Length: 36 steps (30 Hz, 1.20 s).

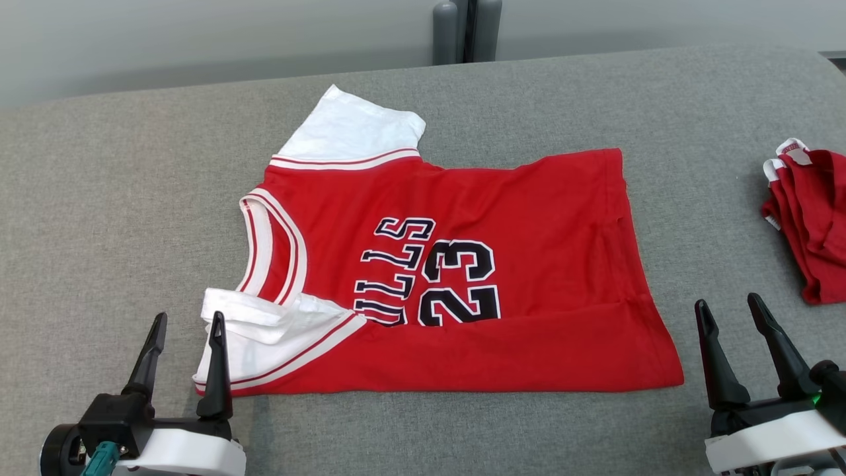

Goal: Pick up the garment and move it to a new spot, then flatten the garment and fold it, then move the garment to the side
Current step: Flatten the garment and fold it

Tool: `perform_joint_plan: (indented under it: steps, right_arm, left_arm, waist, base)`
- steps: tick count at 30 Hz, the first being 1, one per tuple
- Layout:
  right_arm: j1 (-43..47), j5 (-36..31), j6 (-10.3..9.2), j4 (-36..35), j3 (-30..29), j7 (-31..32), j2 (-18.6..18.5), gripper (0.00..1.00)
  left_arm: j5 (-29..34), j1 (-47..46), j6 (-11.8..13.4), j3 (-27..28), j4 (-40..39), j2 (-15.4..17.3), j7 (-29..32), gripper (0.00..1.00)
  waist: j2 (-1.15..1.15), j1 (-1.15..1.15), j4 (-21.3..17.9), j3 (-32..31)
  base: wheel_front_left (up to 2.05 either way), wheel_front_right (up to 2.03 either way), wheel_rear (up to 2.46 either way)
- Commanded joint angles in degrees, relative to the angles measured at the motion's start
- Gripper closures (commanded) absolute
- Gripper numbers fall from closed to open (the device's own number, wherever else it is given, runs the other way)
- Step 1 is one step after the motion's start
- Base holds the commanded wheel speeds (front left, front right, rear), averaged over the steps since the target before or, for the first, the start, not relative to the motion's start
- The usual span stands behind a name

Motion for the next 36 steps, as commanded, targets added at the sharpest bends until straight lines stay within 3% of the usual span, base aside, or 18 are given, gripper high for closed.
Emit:
perform_joint_plan:
  steps: [1,13,32,33,34,35,36]
  right_arm:
    - [0.4,-0.1,0.03,-0.2,-0.2,-0.3,-0.1,0.00]
    - [0.3,-0.1,0.03,0.5,0.4,-0.3,0.2,0.00]
    - [-4.2,7.3,0.03,18.9,8.5,-0.1,1.0,0.00]
    - [-4.6,7.9,0.03,19.5,9.3,-0.1,0.7,0.00]
    - [-4.8,8.6,0.03,20.3,10.2,-0.1,0.6,0.00]
    - [-5.2,9.2,0.03,20.8,11.0,0.0,0.3,0.11]
    - [-5.5,10.1,0.03,21.3,11.9,0.0,0.2,0.51]
  left_arm:
    - [-0.1,0.1,0.0,0.0,0.1,0.0,-0.2,0.00]
    - [-1.6,-0.1,-0.6,0.6,1.9,0.5,-0.1,0.00]
    - [-6.8,-4.5,-5.6,-1.3,17.5,-0.2,1.0,0.00]
    - [-7.0,-4.9,-5.9,-1.6,18.3,-0.1,1.1,0.15]
    - [-7.2,-5.4,-6.2,-1.7,18.9,-0.1,1.1,0.59]
    - [-7.3,-5.8,-6.4,-1.8,19.4,0.0,1.1,1.00]
    - [-7.7,-6.1,-6.8,-2.1,20.1,0.0,1.8,1.00]
  waist:
    - [0.00,0.00,0.1,-0.3]
    - [0.00,0.00,0.3,-0.5]
    - [0.00,0.00,0.2,2.5]
    - [0.00,0.00,0.2,2.6]
    - [0.00,0.00,0.2,2.6]
    - [0.00,0.00,0.2,2.6]
    - [0.00,0.00,0.2,2.6]
  base:
    - [0.00,0.00,0.00]
    - [0.00,0.00,0.00]
    - [0.00,0.00,0.00]
    - [0.00,0.00,0.00]
    - [0.00,0.00,0.00]
    - [0.00,0.00,0.00]
    - [0.00,0.00,0.00]
